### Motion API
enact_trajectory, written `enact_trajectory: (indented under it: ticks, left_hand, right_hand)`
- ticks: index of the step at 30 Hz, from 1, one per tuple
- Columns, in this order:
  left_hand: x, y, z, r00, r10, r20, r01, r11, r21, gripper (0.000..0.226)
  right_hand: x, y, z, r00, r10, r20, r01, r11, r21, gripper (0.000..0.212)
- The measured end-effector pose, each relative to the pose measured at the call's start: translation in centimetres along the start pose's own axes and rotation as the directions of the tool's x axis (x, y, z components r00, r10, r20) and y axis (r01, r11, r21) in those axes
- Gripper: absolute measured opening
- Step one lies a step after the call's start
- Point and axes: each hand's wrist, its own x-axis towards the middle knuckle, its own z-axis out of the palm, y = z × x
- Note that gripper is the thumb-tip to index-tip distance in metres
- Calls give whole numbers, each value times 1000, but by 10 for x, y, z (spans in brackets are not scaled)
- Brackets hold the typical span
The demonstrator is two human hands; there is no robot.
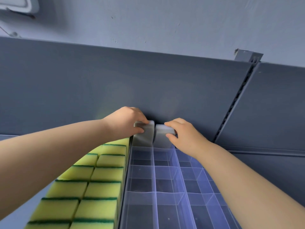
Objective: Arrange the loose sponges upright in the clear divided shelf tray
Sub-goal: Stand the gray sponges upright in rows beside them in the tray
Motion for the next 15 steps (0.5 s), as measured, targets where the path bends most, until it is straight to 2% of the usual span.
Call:
enact_trajectory:
  ticks: [6,15]
  left_hand:
    - [4,0,14,994,-43,103,35,997,70,40]
    - [7,-3,14,991,-87,99,78,993,93,40]
  right_hand:
    - [2,2,6,1000,3,2,-2,998,-58,41]
    - [8,-3,5,999,31,34,-28,995,-101,39]
